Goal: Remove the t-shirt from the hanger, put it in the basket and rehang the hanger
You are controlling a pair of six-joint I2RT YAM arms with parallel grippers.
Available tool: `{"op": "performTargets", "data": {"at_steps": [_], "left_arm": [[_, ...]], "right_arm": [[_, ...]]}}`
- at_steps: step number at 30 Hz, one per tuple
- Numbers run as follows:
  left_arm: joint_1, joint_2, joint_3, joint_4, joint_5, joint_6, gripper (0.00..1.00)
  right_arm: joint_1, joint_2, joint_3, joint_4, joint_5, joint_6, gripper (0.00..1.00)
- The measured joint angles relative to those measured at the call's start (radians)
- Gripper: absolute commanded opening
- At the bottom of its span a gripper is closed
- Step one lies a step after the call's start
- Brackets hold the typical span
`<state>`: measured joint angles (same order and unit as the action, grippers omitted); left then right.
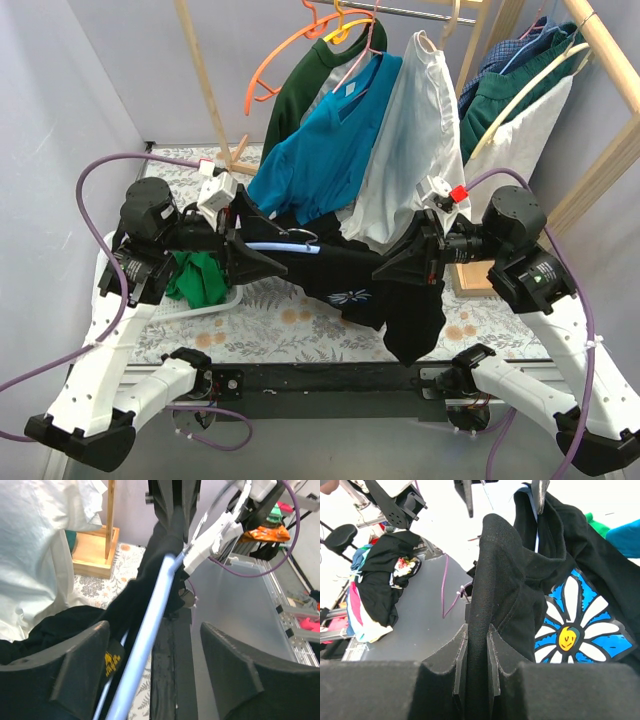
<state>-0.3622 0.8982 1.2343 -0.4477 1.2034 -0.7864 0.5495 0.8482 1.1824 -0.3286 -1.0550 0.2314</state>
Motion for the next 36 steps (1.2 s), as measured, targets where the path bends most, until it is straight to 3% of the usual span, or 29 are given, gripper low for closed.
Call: {"op": "performTargets", "data": {"at_steps": [9,12,16,21,23,25,27,36], "left_arm": [[-0.030,0.041,-0.032,0.048,-0.034,-0.030,0.58],[-0.052,0.046,-0.040,0.059,-0.059,-0.035,0.47],[-0.074,0.050,-0.043,0.059,-0.094,-0.037,0.00],[-0.085,0.051,-0.050,0.059,-0.117,-0.033,0.00],[-0.089,0.047,-0.059,0.060,-0.124,-0.027,0.00],[-0.095,0.042,-0.075,0.056,-0.134,-0.021,0.00],[-0.105,0.037,-0.090,0.037,-0.155,-0.009,0.00],[-0.113,-0.016,-0.117,-0.085,-0.253,0.043,0.00]], "right_arm": [[0.000,0.006,-0.047,0.092,-0.019,0.067,0.01],[0.003,0.017,-0.053,0.101,-0.027,0.088,0.01],[0.002,0.030,-0.054,0.100,-0.035,0.101,0.01],[0.003,0.024,-0.055,0.076,-0.027,0.077,0.01],[0.004,0.017,-0.055,0.049,-0.012,0.050,0.38],[0.010,0.008,-0.055,0.013,0.021,0.017,0.66],[0.015,-0.002,-0.052,-0.007,0.079,-0.020,0.76],[0.020,-0.119,-0.050,-0.203,0.446,-0.195,0.82]]}}
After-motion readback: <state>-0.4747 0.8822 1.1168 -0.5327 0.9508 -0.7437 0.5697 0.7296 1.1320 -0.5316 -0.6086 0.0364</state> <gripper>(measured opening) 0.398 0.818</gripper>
